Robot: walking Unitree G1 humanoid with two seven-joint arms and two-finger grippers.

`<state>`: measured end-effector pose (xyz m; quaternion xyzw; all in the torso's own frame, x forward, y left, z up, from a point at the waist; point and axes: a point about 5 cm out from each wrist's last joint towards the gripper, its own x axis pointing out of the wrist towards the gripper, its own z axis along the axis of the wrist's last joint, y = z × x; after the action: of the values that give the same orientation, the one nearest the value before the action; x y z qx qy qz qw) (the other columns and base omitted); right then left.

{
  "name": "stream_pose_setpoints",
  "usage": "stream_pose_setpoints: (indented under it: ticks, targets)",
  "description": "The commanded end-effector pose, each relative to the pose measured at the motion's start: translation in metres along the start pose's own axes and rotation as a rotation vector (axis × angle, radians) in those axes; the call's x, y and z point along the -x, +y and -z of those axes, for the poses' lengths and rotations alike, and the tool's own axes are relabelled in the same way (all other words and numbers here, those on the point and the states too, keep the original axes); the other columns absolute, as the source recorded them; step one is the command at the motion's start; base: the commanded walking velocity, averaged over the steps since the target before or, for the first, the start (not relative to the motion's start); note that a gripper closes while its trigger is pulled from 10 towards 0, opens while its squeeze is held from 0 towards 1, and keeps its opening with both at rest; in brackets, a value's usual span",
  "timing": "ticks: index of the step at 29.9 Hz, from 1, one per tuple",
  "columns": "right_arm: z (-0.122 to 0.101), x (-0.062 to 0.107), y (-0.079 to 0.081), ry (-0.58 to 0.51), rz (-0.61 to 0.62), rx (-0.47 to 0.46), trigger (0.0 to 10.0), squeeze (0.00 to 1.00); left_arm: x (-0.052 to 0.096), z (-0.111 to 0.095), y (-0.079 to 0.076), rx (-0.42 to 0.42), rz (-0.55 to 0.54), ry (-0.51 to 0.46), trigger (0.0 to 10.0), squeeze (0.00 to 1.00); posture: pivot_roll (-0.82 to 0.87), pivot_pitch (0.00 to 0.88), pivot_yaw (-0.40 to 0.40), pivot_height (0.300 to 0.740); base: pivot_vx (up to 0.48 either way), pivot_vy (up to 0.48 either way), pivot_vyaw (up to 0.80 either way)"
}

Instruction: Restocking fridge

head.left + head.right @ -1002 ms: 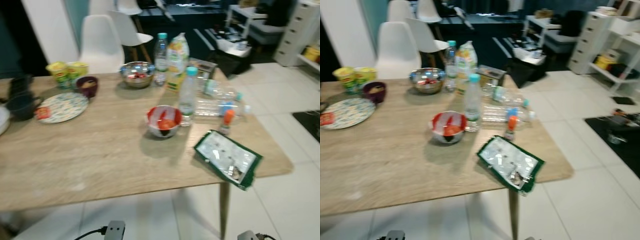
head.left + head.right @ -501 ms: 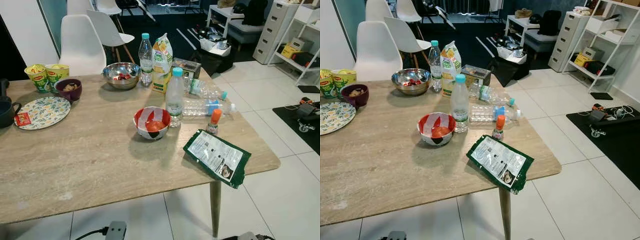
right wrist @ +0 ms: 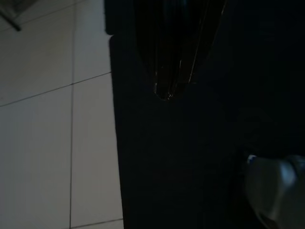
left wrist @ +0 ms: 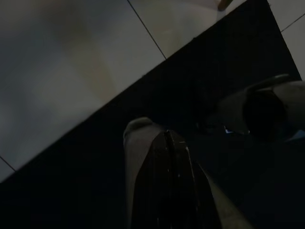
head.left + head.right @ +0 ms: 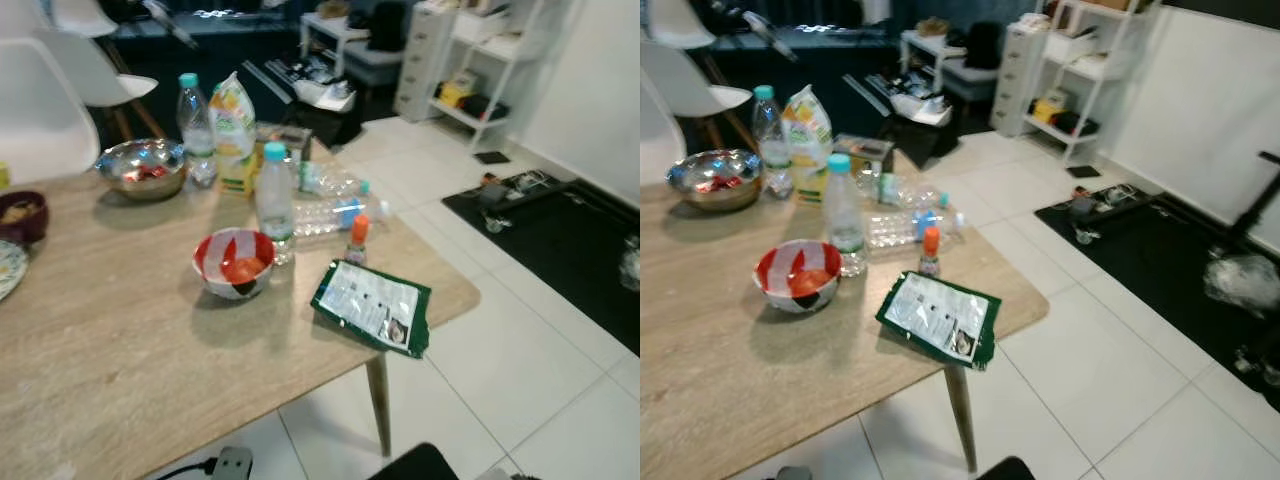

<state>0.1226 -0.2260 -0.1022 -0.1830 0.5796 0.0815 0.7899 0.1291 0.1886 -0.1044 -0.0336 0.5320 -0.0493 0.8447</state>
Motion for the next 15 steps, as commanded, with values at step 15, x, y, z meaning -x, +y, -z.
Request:
stream_pose_setpoints:
  ticks: [15]
  targets:
    - [-0.0021,0.0004,-0.0047,-0.007,0.021,0.015,10.0,0.00,0.0001,0.0024,-0.0009,-0.033,0.013,0.019,10.0,0.00,0.05,0.000,-0.050,0.740,0.000,-0.086,-0.25]
